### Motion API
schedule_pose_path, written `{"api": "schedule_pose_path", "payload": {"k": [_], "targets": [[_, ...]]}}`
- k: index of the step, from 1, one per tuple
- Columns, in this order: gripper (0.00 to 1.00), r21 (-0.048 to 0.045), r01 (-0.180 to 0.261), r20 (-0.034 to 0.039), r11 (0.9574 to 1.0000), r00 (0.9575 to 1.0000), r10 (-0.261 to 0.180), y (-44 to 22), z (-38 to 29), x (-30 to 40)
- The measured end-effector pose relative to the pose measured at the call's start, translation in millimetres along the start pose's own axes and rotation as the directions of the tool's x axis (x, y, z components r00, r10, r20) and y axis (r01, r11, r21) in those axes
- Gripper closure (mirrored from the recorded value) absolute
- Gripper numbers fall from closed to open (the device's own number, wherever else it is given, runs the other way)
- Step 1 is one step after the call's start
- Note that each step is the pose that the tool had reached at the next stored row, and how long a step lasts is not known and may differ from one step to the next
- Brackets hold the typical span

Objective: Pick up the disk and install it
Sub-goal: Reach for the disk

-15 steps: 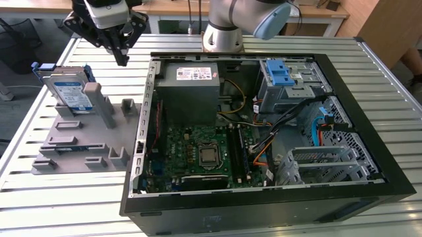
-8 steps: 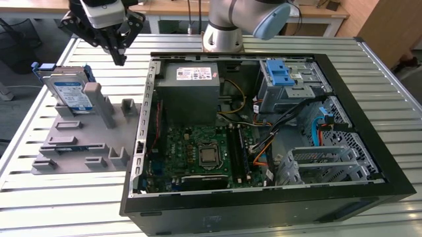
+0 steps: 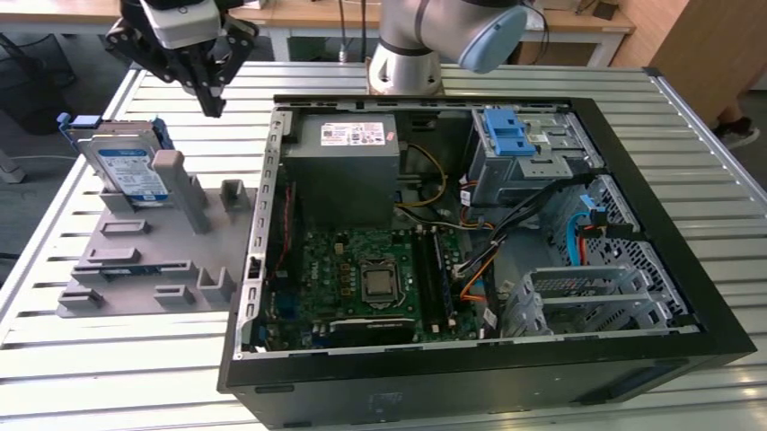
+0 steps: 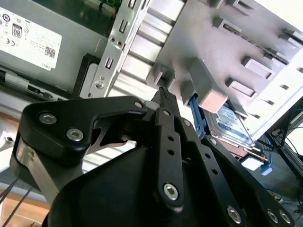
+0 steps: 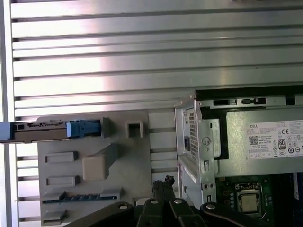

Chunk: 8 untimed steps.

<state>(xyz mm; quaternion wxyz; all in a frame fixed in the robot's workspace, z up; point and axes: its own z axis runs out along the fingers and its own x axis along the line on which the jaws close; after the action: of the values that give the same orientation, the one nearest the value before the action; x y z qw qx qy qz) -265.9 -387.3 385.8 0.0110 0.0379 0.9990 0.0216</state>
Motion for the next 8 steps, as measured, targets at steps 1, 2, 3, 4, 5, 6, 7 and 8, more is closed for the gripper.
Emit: {"api": "schedule_pose_path", "payload": {"k": [1,2,3,4,5,6,7,8], "targets": [[0.89,0.0,0.0,-0.0002,1.0,1.0,0.0,1.5,0.3,1.1],[0.89,-0.0001,0.0,-0.0004,1.0,1.0,0.0,2.4,0.5,2.2],[0.89,-0.0001,0.001,-0.0004,1.0,1.0,-0.001,3.0,0.6,3.3],[0.89,-0.0002,0.003,-0.0005,1.0,1.0,-0.003,3.3,0.8,4.4],[0.89,-0.0002,0.005,-0.0006,1.0,1.0,-0.005,3.6,1.2,5.5],[0.89,-0.0003,0.007,-0.0006,1.0,1.0,-0.007,4.1,2.0,6.8],[0.89,-0.0003,0.008,-0.0007,1.0,1.0,-0.008,4.6,2.8,8.3],[0.89,-0.0003,0.009,-0.0009,1.0,1.0,-0.009,5.2,3.4,9.8]]}}
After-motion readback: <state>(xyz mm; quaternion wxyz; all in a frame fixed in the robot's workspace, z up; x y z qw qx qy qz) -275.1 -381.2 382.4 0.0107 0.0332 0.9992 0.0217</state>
